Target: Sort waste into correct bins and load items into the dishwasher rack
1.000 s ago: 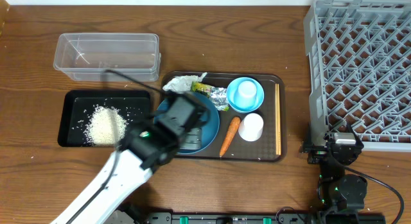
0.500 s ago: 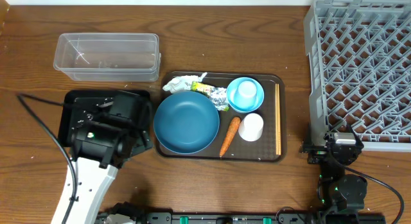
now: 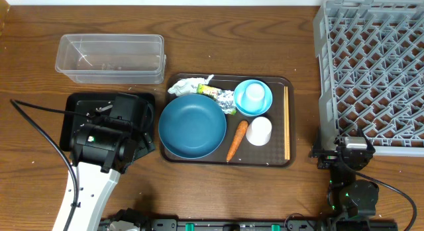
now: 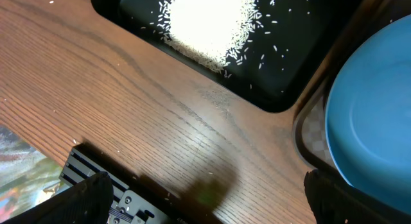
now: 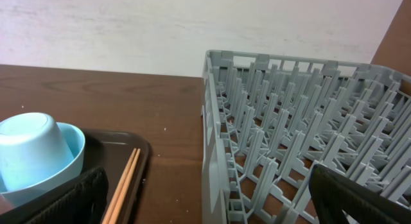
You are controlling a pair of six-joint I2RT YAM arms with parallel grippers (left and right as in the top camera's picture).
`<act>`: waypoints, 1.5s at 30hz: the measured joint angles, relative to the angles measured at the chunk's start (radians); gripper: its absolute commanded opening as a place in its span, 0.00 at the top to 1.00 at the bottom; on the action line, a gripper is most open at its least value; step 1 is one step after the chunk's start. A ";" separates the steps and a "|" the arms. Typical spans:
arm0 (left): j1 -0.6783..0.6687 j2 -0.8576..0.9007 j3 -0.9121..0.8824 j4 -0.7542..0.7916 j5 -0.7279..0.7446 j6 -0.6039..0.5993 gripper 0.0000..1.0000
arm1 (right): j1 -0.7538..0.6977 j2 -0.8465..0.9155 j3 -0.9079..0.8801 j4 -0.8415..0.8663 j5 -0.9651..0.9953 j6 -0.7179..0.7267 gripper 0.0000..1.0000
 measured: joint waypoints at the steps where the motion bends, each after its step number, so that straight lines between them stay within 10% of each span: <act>1: 0.000 0.000 0.000 0.000 0.000 0.000 0.02 | 0.000 0.000 0.000 0.001 -0.001 0.000 0.01; 6: 0.000 0.000 0.000 0.000 0.000 0.000 0.02 | 0.000 0.000 0.000 0.004 -0.131 0.086 0.01; 14: 0.000 0.000 0.000 0.000 0.000 0.000 0.02 | 0.000 0.000 0.000 0.034 -0.742 0.603 0.01; 25: 0.000 0.000 0.000 0.000 0.001 0.000 0.02 | 0.000 0.000 0.002 0.248 -1.001 0.917 0.01; 45: 0.000 0.001 0.000 0.000 0.002 0.000 0.02 | 0.048 0.589 0.659 -0.478 -0.850 0.422 0.01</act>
